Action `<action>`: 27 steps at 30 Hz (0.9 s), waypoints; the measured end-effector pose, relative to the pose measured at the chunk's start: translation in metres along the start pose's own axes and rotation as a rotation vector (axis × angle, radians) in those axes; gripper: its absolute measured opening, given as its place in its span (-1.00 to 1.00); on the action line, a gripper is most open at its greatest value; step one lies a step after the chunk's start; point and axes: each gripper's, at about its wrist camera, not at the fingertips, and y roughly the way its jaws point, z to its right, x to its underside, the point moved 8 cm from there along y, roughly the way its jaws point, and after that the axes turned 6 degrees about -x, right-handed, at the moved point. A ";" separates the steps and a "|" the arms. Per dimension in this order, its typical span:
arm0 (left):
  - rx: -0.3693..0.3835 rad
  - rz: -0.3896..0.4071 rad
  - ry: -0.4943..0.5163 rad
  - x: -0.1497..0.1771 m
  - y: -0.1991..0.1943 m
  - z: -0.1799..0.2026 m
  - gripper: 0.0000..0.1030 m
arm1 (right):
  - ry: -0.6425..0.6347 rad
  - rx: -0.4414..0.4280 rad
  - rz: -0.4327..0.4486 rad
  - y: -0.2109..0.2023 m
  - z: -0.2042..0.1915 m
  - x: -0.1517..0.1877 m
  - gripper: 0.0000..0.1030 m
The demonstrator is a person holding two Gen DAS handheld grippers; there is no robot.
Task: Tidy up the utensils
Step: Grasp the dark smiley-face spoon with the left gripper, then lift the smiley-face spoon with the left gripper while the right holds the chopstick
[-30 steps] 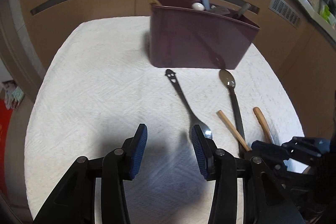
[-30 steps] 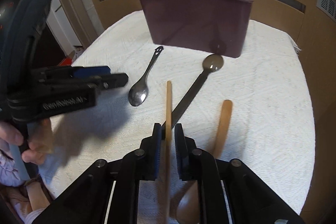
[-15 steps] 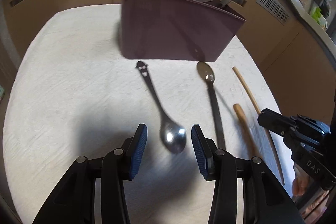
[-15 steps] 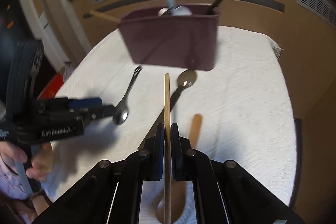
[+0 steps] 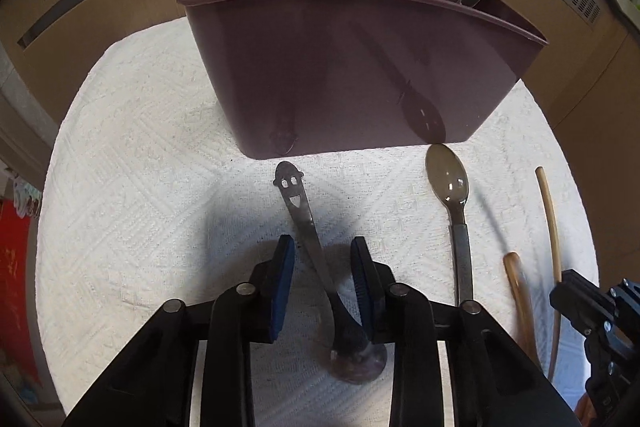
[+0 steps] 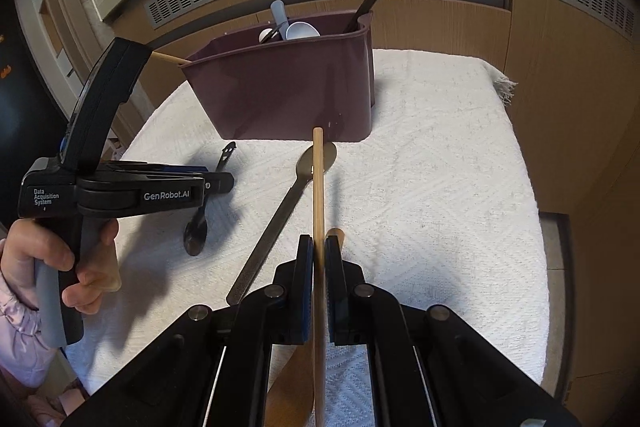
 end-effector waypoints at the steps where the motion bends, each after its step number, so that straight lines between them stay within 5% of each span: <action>1: 0.003 0.003 0.007 0.002 0.001 0.000 -0.65 | 0.004 -0.002 -0.002 0.001 0.001 0.000 -0.90; 19: 0.072 -0.031 0.173 0.087 -0.042 -0.008 -0.73 | -0.012 0.021 -0.035 0.006 0.006 0.002 -0.87; 27: 0.111 -0.053 0.121 0.092 -0.049 -0.027 -0.70 | -0.048 0.101 -0.097 0.036 0.021 -0.008 -0.73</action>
